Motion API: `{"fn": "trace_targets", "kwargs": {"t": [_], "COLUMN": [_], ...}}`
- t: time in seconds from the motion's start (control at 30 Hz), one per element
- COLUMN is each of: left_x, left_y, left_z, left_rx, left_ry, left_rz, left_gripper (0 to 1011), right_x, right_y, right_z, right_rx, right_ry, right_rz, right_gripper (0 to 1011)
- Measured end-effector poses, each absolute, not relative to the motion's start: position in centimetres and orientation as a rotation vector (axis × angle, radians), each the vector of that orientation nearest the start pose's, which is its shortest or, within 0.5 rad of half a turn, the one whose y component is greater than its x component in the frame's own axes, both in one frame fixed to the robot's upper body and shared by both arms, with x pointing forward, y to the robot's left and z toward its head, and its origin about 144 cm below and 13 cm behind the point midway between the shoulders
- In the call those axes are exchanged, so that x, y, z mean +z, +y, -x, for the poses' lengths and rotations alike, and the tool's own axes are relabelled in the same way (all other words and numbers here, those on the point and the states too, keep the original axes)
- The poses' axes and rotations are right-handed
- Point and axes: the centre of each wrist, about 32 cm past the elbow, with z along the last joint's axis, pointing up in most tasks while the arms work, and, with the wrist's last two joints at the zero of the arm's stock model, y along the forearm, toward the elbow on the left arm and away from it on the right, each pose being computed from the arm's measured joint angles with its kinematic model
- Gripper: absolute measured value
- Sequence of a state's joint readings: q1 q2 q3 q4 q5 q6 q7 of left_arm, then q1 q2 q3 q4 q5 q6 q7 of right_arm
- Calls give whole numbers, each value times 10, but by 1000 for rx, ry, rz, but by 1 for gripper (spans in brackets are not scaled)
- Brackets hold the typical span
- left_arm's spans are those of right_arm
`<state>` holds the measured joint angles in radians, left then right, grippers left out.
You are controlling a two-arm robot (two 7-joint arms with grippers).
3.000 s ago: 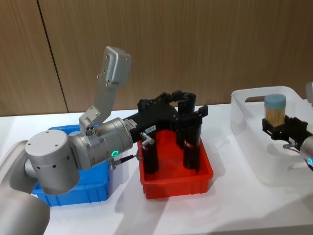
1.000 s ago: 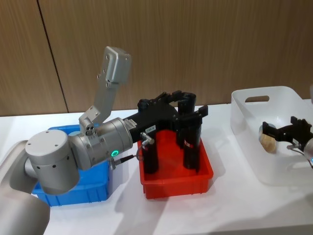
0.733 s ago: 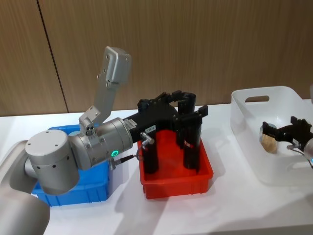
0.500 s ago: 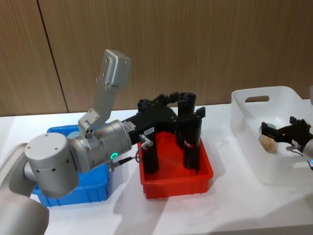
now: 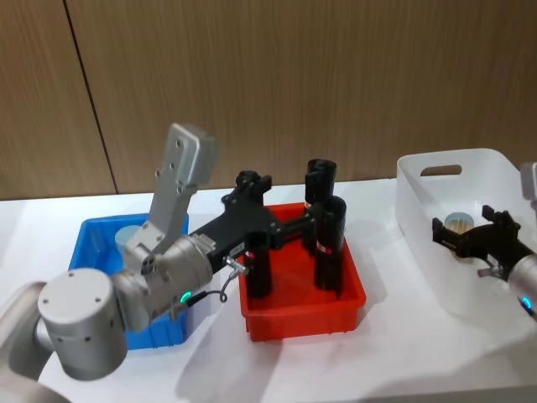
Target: Pick the cotton swabs from the blue box and place them into the white box.
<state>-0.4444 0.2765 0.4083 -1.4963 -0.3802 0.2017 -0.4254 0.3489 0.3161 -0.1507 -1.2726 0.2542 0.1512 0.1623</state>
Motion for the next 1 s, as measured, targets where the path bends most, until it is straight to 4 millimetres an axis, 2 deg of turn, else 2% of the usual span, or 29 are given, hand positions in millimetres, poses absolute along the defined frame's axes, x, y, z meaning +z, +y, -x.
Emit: {"fn": "trace_targets", "kwargs": {"t": [1.0], "left_x": [1208], "left_y": [198], "left_z": [-496], "left_rx": [1101], "left_ry": [-251], "left_rz": [-62], "left_gripper": [1004], "right_x": [1184], "right_y": [-250], "right_z": [-468], "right_rx": [-1258], "right_ry": [-63], "right_rz": [24], "right_gripper": [1002]}}
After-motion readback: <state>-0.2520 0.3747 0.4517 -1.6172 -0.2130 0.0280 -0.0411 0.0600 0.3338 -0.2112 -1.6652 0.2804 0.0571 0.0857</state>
